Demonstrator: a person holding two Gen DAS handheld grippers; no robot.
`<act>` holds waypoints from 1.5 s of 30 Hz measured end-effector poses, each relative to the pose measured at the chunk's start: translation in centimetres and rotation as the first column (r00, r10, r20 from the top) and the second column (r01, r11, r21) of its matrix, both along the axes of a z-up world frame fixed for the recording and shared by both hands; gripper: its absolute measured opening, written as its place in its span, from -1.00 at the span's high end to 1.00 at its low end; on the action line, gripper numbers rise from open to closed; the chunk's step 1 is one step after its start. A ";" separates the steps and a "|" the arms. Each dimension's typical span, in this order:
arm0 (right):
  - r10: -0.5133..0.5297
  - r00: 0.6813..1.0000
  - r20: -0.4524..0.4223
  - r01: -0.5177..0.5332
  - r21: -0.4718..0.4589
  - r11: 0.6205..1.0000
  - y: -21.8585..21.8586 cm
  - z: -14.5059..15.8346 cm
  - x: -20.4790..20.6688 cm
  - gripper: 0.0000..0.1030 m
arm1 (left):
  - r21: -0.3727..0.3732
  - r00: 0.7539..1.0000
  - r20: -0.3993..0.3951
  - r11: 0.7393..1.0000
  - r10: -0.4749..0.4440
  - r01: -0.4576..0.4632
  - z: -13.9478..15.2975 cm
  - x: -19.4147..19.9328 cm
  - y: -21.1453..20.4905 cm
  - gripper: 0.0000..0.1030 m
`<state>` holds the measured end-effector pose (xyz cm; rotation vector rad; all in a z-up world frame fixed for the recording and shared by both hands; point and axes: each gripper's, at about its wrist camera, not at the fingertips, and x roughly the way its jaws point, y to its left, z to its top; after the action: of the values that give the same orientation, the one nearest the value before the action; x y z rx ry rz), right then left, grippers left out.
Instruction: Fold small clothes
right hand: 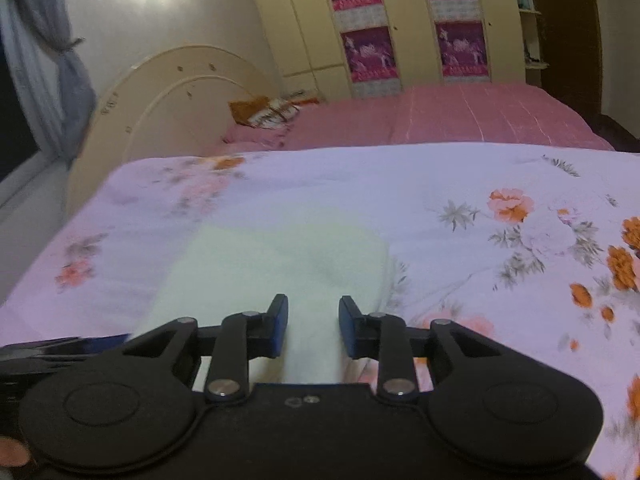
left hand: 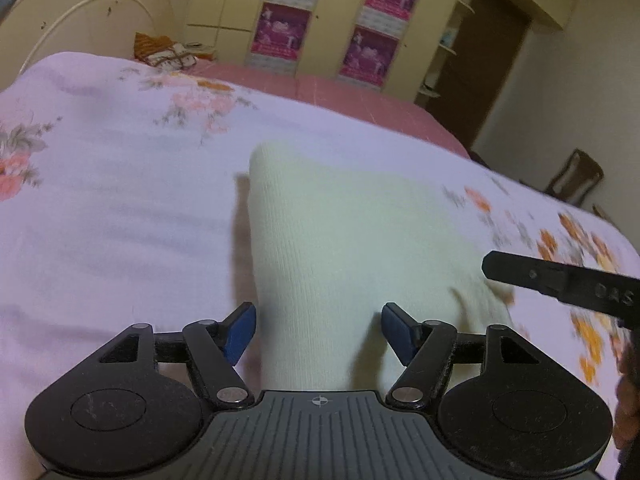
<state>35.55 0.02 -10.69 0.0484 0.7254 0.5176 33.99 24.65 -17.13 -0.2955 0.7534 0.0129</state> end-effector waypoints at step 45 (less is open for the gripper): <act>-0.141 0.988 -0.068 0.127 -0.171 0.977 0.8 -2.9 -9.8 0.73 | 0.109 0.992 -0.092 0.989 -0.088 0.098 -0.9 -4.7 -4.0 -0.99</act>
<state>25.78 0.81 -13.60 -0.0381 0.8348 0.3262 29.33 20.67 -17.99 -0.1522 0.8492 -0.0195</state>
